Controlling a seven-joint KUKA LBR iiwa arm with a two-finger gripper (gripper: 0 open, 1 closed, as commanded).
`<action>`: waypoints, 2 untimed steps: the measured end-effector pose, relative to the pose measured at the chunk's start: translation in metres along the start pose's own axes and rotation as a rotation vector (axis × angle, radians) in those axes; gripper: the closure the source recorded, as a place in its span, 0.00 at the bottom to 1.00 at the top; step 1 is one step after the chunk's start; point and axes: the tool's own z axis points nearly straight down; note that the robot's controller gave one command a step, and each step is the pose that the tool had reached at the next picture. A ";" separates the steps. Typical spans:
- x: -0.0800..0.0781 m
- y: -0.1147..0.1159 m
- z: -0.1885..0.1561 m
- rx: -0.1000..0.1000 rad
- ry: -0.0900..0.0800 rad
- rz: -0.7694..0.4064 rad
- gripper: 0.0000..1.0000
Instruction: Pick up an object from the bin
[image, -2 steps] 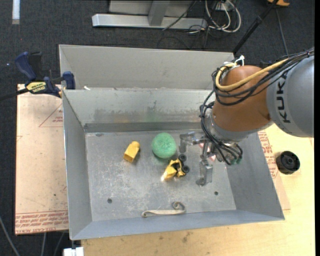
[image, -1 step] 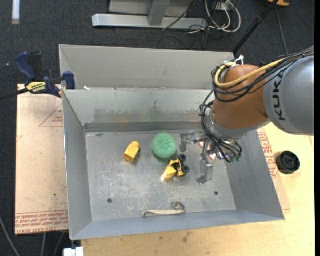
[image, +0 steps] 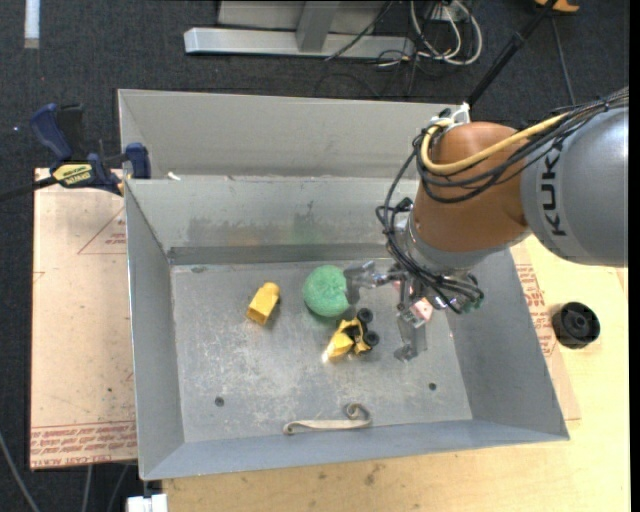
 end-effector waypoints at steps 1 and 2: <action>-0.004 0.001 0.057 0.000 -0.001 -0.073 0.00; -0.013 0.000 0.085 -0.002 0.000 -0.375 1.00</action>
Offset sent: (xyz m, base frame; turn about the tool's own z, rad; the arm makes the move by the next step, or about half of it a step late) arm 0.0096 0.0045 -0.0872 -0.3773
